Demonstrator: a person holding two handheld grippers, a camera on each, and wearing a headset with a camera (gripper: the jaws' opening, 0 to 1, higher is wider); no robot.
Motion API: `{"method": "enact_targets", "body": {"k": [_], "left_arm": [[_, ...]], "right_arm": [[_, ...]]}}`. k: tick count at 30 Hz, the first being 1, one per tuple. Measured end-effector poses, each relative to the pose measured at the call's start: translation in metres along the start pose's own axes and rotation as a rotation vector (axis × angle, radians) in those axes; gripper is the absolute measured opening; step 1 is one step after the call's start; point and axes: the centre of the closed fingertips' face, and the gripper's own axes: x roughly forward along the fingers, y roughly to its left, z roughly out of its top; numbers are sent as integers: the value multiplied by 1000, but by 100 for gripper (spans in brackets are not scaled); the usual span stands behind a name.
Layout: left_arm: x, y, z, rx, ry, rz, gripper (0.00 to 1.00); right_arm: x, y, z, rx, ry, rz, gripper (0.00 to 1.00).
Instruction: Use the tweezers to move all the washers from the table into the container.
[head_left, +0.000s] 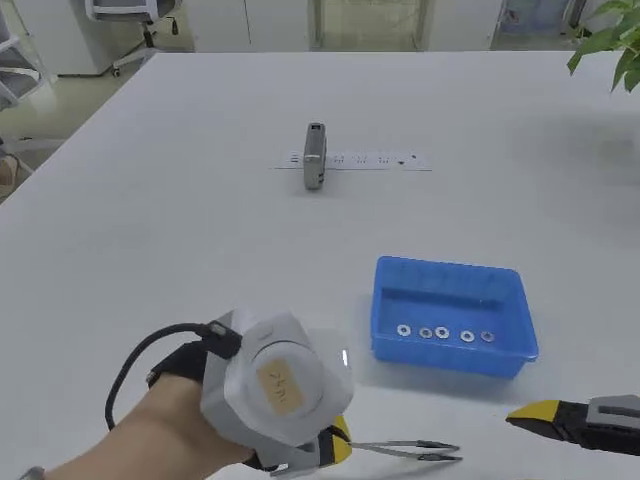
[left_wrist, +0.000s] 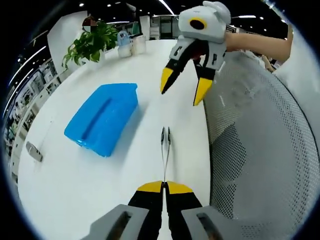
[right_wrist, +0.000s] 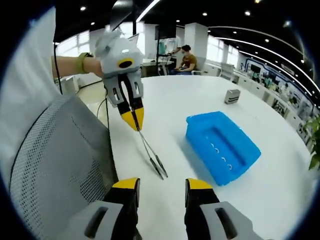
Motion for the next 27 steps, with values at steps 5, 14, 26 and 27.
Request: {"method": "enact_targets", "body": {"k": [5, 14, 26, 27], "left_arm": [[6, -2, -3, 59, 125, 4, 0], [17, 1, 0, 59, 225, 21, 0], [31, -4, -4, 80, 323, -3, 0], [31, -4, -3, 60, 324, 0, 0]], "right_arm": [[-25, -3, 5, 137, -51, -109, 36], [-54, -39, -14, 358, -126, -287, 32], [-81, -54, -13, 361, -193, -271, 34], [-81, -53, -12, 367, -200, -266, 34]]}}
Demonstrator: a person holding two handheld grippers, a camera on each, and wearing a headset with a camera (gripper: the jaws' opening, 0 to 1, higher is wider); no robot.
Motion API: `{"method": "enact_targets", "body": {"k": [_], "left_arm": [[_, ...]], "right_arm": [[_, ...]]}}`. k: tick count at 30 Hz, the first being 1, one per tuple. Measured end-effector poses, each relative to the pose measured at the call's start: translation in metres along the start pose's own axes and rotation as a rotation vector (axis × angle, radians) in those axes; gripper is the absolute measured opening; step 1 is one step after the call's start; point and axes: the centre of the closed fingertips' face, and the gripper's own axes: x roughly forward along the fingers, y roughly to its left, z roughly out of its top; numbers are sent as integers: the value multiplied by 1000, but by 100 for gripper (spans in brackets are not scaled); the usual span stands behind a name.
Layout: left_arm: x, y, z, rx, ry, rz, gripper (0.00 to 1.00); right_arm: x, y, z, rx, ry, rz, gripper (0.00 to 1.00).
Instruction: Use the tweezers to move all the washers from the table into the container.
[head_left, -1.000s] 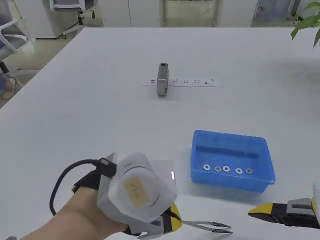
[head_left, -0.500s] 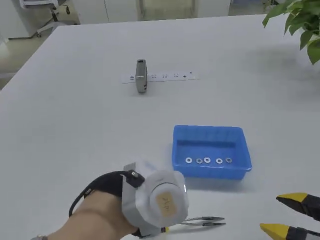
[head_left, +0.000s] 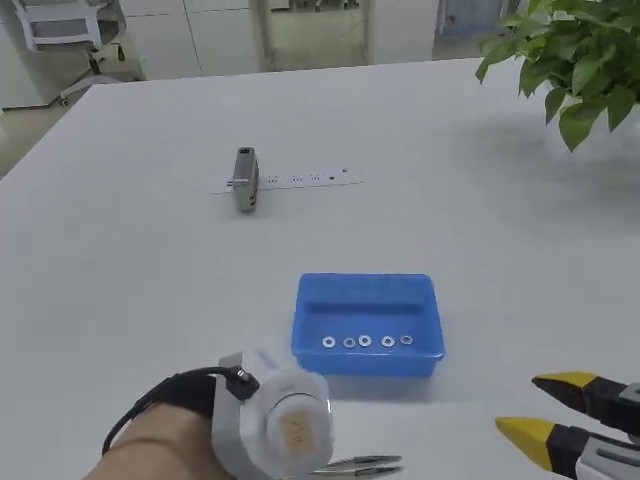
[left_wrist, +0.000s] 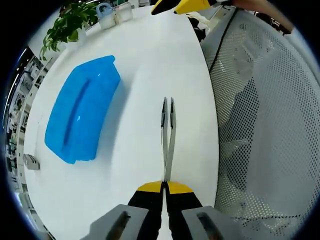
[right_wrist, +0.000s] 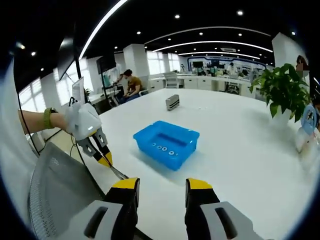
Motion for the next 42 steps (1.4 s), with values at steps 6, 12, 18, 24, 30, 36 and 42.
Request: {"method": "enact_targets", "body": {"k": [6, 12, 18, 24, 30, 36, 42], "left_arm": [[0, -1, 1, -47, -25, 1, 3], [-8, -2, 8, -225, -173, 36, 34], [-38, 3, 14, -435, -400, 122, 54], [-89, 22, 15, -635, -701, 308, 75], [-151, 45, 3, -855, -1043, 455, 91], [-183, 63, -23, -933, -1129, 623, 99], [-196, 65, -26, -940, -1148, 646, 99]], "right_arm": [[5, 8, 1, -14, -6, 37, 34], [14, 8, 9, -14, -18, 65, 34], [14, 7, 21, 16, -78, 62, 38], [5, -5, 37, 10, -180, 14, 49], [-9, -22, 57, -28, -261, -65, 64], [-17, -39, 67, -32, -300, -129, 77], [-20, -49, 72, -23, -318, -173, 88]]}}
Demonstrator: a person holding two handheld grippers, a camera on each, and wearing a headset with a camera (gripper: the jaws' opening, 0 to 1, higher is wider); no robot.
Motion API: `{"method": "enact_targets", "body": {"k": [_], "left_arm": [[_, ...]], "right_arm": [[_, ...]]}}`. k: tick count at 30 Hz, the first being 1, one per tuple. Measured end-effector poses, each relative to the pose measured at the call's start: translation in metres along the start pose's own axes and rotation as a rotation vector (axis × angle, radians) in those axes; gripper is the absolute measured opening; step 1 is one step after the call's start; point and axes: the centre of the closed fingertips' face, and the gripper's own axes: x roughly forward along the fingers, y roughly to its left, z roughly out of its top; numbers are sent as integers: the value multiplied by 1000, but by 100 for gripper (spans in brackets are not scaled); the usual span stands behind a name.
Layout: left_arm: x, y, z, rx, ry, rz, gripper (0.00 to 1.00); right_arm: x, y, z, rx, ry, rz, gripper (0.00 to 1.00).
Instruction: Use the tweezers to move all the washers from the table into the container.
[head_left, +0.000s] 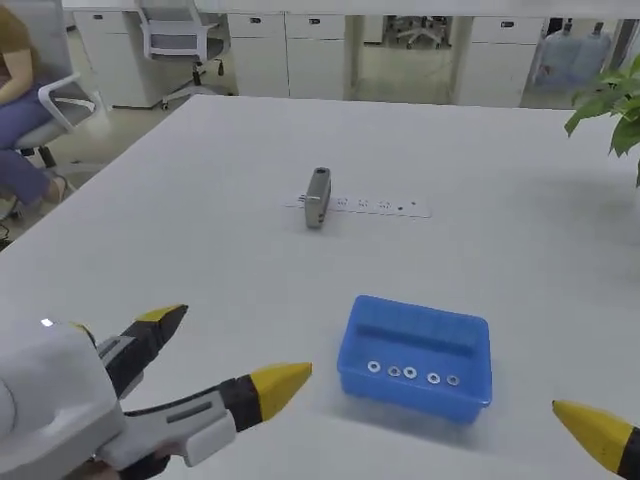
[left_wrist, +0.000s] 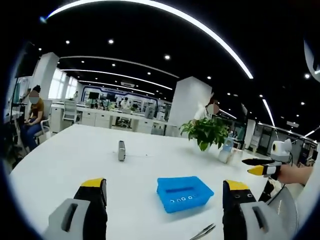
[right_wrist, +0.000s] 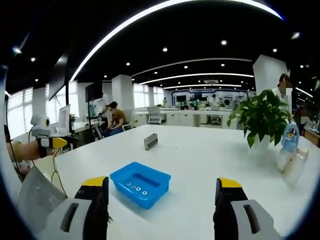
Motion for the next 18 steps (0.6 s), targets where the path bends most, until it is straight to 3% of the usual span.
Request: {"method": "enact_targets", "body": {"k": [4, 6, 14, 18], "left_arm": [[-3, -1, 8, -9, -34, 19, 99], [-4, -3, 9, -6, -39, 24, 99], [-8, -12, 8, 39, -30, 33, 99], [-9, -16, 5, 28, -22, 23, 99]], "right_arm": [[-1, -3, 7, 25, -42, -32, 98], [-2, -5, 10, 24, -61, -56, 99], [-4, 0, 11, -2, -55, -51, 99], [-4, 0, 13, -1, -67, -59, 99]]}}
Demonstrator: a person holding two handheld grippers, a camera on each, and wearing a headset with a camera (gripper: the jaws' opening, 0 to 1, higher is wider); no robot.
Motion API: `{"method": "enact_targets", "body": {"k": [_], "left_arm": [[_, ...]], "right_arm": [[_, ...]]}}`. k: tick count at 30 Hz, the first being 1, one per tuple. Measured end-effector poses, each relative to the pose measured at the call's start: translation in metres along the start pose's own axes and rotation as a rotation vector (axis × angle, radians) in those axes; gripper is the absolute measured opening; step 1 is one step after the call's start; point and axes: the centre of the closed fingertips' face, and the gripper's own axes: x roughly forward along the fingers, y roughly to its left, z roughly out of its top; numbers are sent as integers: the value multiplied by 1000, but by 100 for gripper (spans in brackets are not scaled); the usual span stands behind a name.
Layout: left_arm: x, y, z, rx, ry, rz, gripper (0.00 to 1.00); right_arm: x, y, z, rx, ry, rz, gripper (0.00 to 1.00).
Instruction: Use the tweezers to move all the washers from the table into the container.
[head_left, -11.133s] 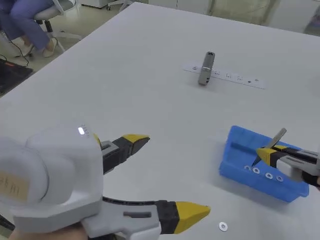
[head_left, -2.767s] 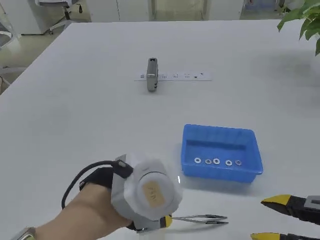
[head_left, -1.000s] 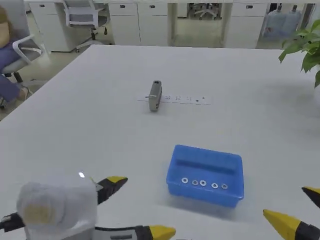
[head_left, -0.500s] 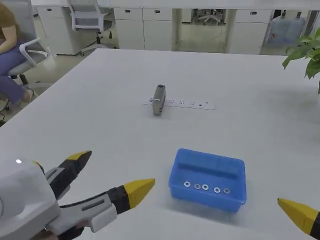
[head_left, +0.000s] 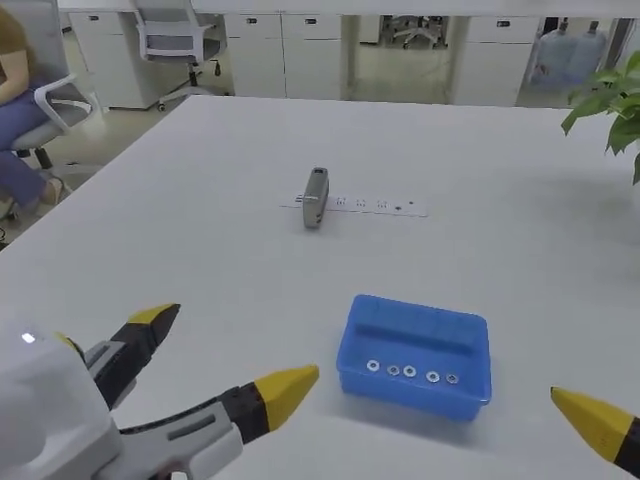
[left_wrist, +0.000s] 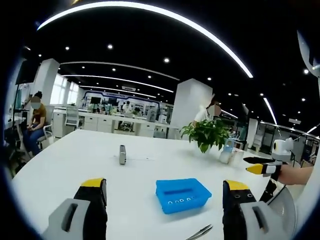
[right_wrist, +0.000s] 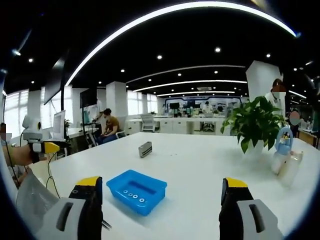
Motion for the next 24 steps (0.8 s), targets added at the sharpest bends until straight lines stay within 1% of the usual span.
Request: {"method": "enact_targets", "body": {"k": [2, 5, 8, 12, 24], "left_arm": [[0, -3, 0, -12, -4, -7, 99], [3, -6, 0, -12, 0, -13, 99], [3, -6, 1, -7, -1, -14, 99], [4, -7, 2, -13, -1, -24, 99], [5, -6, -3, -13, 18, -21, 99]], "right_arm": [[0, 0, 0, 6, -2, -2, 99], [1, 2, -4, 9, 5, 1, 99], [1, 3, -7, 10, 19, 9, 99], [2, 3, -7, 10, 19, 12, 99], [5, 5, -9, 16, 33, 16, 99]]}}
